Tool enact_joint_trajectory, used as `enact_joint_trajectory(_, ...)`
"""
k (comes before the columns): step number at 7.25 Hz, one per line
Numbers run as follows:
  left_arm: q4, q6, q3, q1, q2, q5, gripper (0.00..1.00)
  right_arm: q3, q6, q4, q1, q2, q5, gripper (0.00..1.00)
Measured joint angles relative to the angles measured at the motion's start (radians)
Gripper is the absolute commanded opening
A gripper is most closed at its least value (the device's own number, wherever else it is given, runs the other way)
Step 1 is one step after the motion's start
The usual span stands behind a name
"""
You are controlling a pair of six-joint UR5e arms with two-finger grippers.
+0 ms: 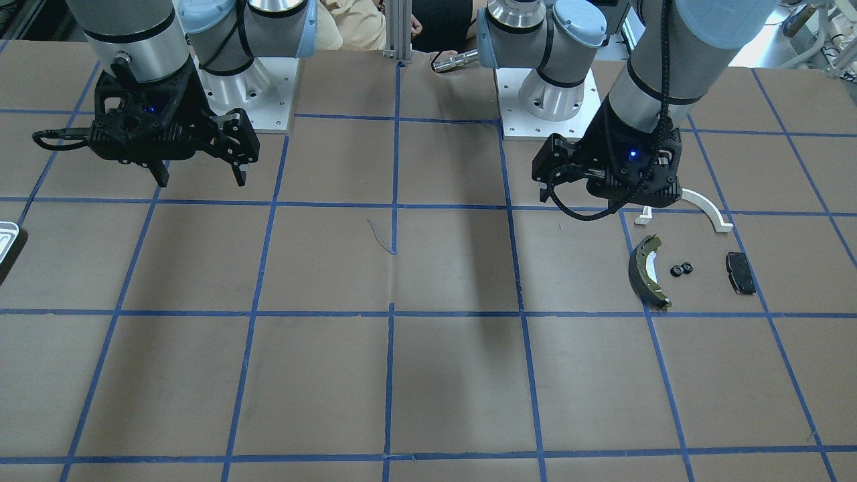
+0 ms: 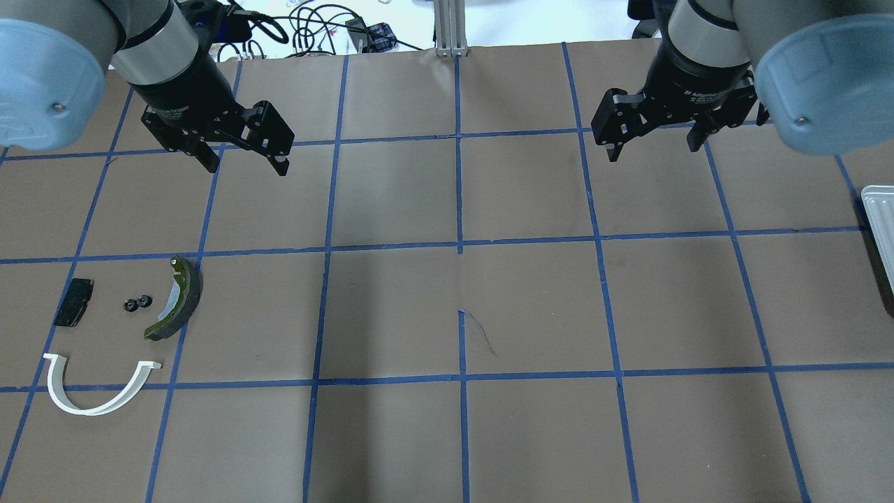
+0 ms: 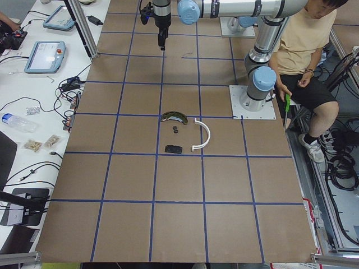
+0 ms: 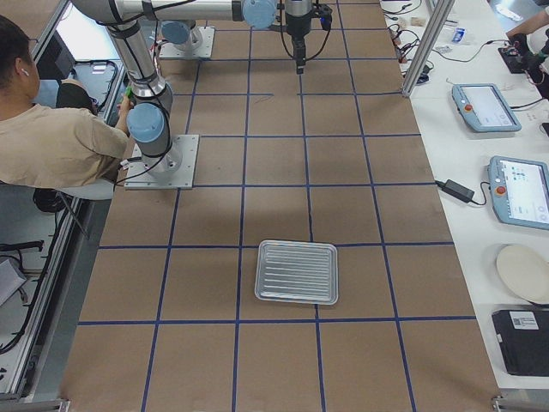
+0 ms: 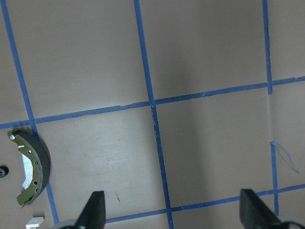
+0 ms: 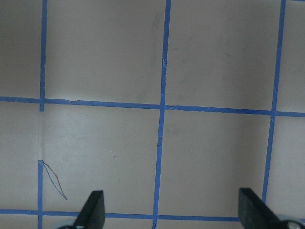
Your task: Place bearing gear from tray to pile
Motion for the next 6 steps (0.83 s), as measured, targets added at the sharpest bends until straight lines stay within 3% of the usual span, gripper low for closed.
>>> enact_joint_trajectory(6, -0.005, -0.001, -0.014, -0.004, 0.021, 0.005, 1.0, 0.0, 0.0, 0.0, 0.0, 0.0, 0.0, 1.0)
